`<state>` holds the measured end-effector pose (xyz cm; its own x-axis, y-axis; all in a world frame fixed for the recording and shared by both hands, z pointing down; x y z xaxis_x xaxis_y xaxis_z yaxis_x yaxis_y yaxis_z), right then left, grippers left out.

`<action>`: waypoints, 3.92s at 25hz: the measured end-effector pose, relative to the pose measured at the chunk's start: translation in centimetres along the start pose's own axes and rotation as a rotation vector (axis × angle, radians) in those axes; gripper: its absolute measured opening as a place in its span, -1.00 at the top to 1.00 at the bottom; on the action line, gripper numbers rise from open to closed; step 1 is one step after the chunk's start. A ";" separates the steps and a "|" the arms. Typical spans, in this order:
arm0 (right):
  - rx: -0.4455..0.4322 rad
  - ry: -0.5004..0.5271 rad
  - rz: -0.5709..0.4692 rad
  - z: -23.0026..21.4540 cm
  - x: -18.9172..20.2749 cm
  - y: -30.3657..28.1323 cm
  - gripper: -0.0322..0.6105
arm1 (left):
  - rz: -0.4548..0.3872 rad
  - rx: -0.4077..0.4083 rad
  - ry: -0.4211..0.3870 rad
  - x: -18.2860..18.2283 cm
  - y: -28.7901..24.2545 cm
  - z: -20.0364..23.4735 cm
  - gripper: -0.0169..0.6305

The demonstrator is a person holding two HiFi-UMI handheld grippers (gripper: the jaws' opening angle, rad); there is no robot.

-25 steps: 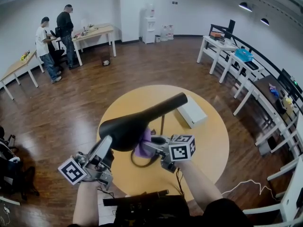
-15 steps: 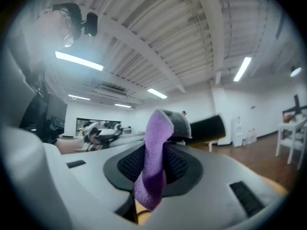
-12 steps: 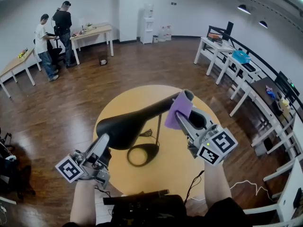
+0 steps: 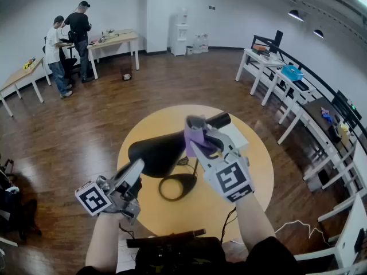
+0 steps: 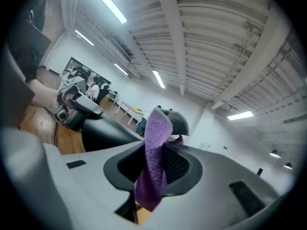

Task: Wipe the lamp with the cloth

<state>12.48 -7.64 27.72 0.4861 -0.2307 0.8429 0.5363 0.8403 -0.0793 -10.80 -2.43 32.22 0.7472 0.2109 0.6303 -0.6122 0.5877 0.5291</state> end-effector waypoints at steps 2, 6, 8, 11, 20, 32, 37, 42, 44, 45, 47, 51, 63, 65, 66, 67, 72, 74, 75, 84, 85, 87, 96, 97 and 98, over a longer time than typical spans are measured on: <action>-0.064 0.005 -0.001 2.3 -0.8 0.0 0.62 | -0.002 0.007 0.015 0.2 0.3 0.1 0.78; -0.204 -0.014 -0.006 5.9 -2.2 0.4 0.62 | -0.004 0.044 0.067 0.3 1.2 0.4 0.73; -0.261 0.016 -0.010 7.2 -2.6 0.5 0.62 | 0.022 0.056 0.050 -0.1 1.2 0.4 0.73; -0.281 0.059 -0.006 8.9 -3.3 0.8 0.62 | 0.048 0.084 0.090 -0.4 1.5 0.6 0.73; -0.260 -0.042 -0.028 12.7 -4.4 1.3 0.62 | 0.112 0.164 0.166 -2.1 2.1 1.7 0.79; 0.321 0.092 0.369 -8.3 1.0 -0.1 0.62 | 0.116 0.142 0.168 -1.2 2.2 2.3 0.79; 0.302 0.197 0.531 -9.7 1.7 -2.6 0.62 | 0.108 0.111 0.115 -1.6 2.0 2.5 0.79; 0.110 0.158 0.467 -4.7 -0.6 -3.2 0.62 | 0.079 0.092 0.067 -2.1 1.7 2.8 0.79; 0.034 0.156 0.431 -2.2 -1.6 -3.6 0.62 | 0.069 0.080 0.068 -2.3 1.6 3.2 0.79; 0.001 0.164 0.417 -1.0 -2.1 -3.7 0.62 | 0.066 0.073 0.066 -2.4 1.5 3.3 0.79; -0.065 0.181 0.383 1.6 -2.9 -3.5 0.62 | 0.059 0.061 0.057 -2.5 1.4 3.3 0.79; -0.165 0.239 0.305 6.0 -5.1 -2.7 0.62 | 0.061 0.039 0.019 -3.1 1.1 2.8 0.79; -0.330 0.236 0.170 12.3 -6.3 -0.6 0.62 | 0.022 -0.007 0.004 -3.2 2.7 2.5 0.79; -0.345 0.215 0.143 12.8 -6.5 -0.3 0.62 | 0.026 -0.007 0.000 -3.3 2.7 2.4 0.79; -0.345 0.205 0.129 13.0 -6.6 -0.2 0.62 | 0.028 -0.006 -0.006 -3.5 2.8 2.3 0.79; -0.337 0.192 0.116 13.0 -6.9 0.1 0.62 | 0.028 -0.004 -0.013 -3.8 2.9 2.3 0.79; -0.147 0.110 0.188 6.6 -6.1 0.4 0.62 | 0.038 0.019 -0.027 -5.3 3.1 4.0 0.79; -0.046 0.105 0.273 2.1 -5.2 -0.5 0.62 | 0.054 0.044 -0.006 -5.8 2.8 5.5 0.79; 0.003 0.103 0.317 -0.2 -4.8 -1.1 0.62 | 0.068 0.060 0.009 -6.0 2.5 6.4 0.79; 0.291 0.119 0.851 -9.3 -0.9 -6.5 0.62 | 0.350 0.299 0.184 -8.8 -1.0 14.6 0.79; 0.310 0.110 0.880 -9.1 -1.0 -6.8 0.62 | 0.379 0.323 0.203 -9.0 -1.5 15.4 0.79; 0.326 0.099 0.907 -8.0 -1.4 -7.1 0.62 | 0.428 0.365 0.246 -8.8 -2.1 16.6 0.78; 0.223 0.074 0.905 -1.0 -4.5 -8.0 0.62 | 0.537 0.453 0.386 -8.5 -3.1 19.5 0.79; 0.184 0.070 0.898 0.0 -5.0 -8.2 0.62 | 0.542 0.453 0.391 -8.4 -3.1 19.7 0.79; 0.146 0.067 0.892 0.9 -5.5 -8.3 0.62 | 0.546 0.454 0.395 -8.3 -3.2 19.8 0.79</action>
<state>4.71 -12.92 24.24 0.7207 0.5116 0.4679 -0.1494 0.7736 -0.6158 -20.12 -21.50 36.53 0.2971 0.6864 0.6637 -0.8987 -0.0339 0.4373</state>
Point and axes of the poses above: the fingertips, and each gripper's own axes: y backward along the fingers, z to its left, x out of its underside, the point moved 6 cm from there along y, backward along the fingers, and after that the axes turned 11 degrees about x, right-handed, at the moved point
